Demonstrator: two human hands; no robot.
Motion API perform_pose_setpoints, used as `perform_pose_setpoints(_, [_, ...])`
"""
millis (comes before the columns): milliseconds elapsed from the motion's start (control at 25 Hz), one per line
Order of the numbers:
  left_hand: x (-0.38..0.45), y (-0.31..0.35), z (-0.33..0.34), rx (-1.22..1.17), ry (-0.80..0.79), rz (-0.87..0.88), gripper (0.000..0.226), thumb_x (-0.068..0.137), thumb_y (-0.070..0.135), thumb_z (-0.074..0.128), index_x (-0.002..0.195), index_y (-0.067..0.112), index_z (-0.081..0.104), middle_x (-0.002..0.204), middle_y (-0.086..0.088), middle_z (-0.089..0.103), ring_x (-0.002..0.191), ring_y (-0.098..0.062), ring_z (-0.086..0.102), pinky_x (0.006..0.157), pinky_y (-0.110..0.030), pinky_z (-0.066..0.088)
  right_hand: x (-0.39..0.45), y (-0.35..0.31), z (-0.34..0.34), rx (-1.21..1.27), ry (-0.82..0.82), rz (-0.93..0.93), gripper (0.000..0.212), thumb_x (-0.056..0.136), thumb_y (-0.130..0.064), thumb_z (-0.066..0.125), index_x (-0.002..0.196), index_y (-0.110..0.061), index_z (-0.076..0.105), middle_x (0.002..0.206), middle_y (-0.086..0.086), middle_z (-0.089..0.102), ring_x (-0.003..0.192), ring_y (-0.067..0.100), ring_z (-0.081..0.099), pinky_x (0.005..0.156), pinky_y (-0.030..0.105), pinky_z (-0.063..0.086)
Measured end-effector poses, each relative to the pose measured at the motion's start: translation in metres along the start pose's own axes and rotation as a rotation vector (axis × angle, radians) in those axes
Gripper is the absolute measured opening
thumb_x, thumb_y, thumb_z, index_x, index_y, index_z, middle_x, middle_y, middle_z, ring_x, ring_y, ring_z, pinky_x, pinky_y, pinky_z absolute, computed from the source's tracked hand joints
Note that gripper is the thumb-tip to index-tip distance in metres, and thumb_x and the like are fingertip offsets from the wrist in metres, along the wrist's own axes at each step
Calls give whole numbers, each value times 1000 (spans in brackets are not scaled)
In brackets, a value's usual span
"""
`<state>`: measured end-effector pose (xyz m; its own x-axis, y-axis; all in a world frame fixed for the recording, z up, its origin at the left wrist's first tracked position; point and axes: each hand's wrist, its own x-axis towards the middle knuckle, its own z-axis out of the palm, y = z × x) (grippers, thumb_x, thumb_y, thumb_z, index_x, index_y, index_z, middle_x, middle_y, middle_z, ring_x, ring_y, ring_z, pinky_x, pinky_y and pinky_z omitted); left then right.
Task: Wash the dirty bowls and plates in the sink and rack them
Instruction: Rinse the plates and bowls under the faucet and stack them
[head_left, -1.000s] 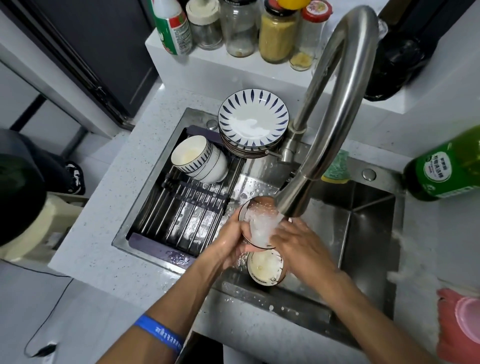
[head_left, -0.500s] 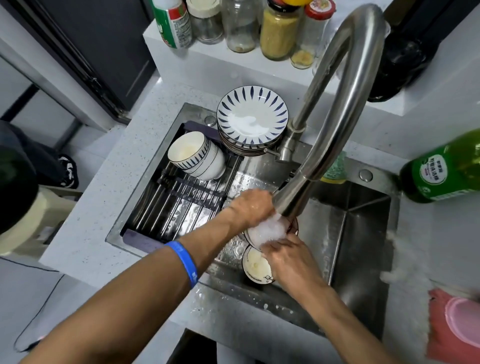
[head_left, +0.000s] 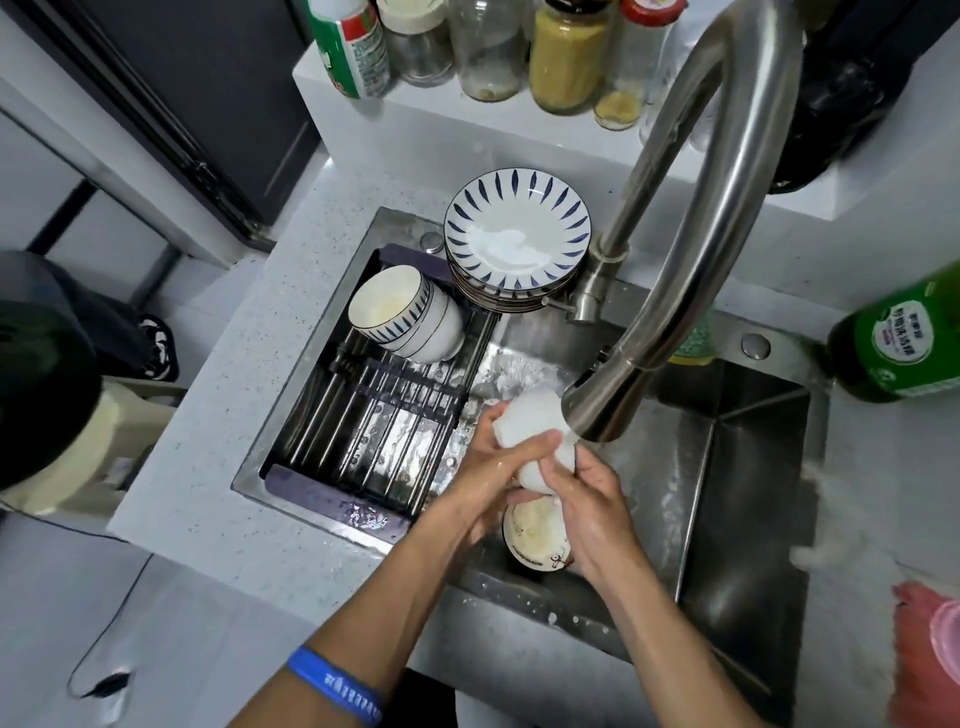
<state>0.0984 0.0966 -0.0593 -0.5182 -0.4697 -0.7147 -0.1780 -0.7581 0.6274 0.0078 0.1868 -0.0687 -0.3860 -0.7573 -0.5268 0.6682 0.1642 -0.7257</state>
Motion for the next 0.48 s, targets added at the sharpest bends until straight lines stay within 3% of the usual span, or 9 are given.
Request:
perform_pose_setpoints(80, [-7,18,-5,148,180,90,83,53,38,90,124,38,48,127,-5,58,110,-26,62,84,-49,60,3,-5,7,89,-100,50,31,82,-4,62,113,-1,64,110,14,71,104,25,66,92,36,52])
perform_pose_setpoints(160, [-14,34,-29,340,306,190,89,55,40,92,129,40,42,130,0,52,114,-23,57,94,-47,55,8,0,1,-8,-138,92,33,86,-14,63,116,-2,64,112,10,71,109,22,65,94,32,50])
perform_pose_setpoints(240, [-18,44,-64,695,472,222,93,62,40,91,137,39,35,131,2,49,117,-22,52,100,-45,49,13,14,-19,-443,111,104,15,89,-16,64,103,-16,69,106,3,73,106,24,67,86,29,51])
perform_pose_setpoints(320, [-11,46,-101,1079,613,161,98,63,46,89,142,38,31,133,-7,48,116,-31,55,93,-51,51,16,38,-54,-1062,409,164,15,88,-18,64,103,-21,64,113,3,69,106,28,64,85,33,51])
perform_pose_setpoints(360, [-3,43,-114,1216,627,96,100,64,48,88,143,37,28,135,-12,46,114,-36,57,90,-53,53,15,50,-67,-1230,442,232,22,86,-21,63,108,-20,61,118,5,65,107,29,62,87,35,51])
perform_pose_setpoints(480, [27,25,-136,1395,523,-52,94,66,52,85,139,38,28,135,-19,42,111,-45,58,89,-55,54,23,73,-86,-1373,454,323,28,89,-21,61,115,-14,53,117,12,65,104,33,63,83,37,52])
